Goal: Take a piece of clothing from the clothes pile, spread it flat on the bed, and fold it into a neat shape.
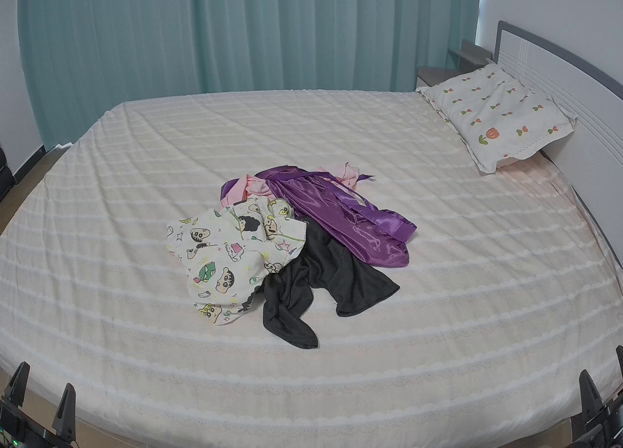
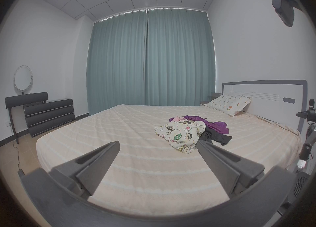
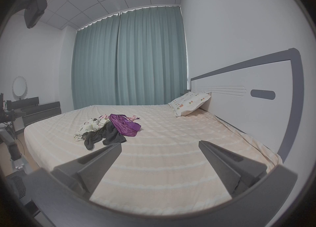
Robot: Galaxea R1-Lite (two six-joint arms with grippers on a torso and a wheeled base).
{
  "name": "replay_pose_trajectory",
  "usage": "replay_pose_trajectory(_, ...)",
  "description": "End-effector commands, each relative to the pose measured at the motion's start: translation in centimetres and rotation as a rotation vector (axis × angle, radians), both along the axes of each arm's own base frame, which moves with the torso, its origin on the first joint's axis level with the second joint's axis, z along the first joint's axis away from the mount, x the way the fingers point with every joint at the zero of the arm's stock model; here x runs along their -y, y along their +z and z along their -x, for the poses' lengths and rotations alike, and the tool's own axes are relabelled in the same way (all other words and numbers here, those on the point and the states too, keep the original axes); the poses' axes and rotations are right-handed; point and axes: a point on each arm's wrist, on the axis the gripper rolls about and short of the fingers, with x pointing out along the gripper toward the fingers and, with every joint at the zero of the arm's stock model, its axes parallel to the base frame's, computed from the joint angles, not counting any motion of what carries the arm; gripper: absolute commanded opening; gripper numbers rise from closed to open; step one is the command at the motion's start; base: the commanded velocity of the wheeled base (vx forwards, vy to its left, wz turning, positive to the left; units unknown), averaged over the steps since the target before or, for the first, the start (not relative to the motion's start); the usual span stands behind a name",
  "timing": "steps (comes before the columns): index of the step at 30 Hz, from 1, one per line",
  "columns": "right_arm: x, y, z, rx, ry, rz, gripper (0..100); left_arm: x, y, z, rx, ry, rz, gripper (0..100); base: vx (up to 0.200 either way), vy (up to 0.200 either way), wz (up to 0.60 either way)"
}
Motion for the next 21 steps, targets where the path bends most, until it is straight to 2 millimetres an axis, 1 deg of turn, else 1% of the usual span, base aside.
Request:
replay_pose_trajectory(1, 0.00, -0.52, 0.00, 0.000, 0.000, 0.000, 100, 0.00, -0.50, -0.07, -0.009, -0.001, 0.000, 100, 0.000, 0.000, 0.00)
replay_pose_trajectory(21, -0.01, -0.49, -0.01, -0.008, 0.008, 0.007, 100, 0.00, -0.50, -0.07, -0.009, -0.001, 0.000, 100, 0.000, 0.000, 0.00)
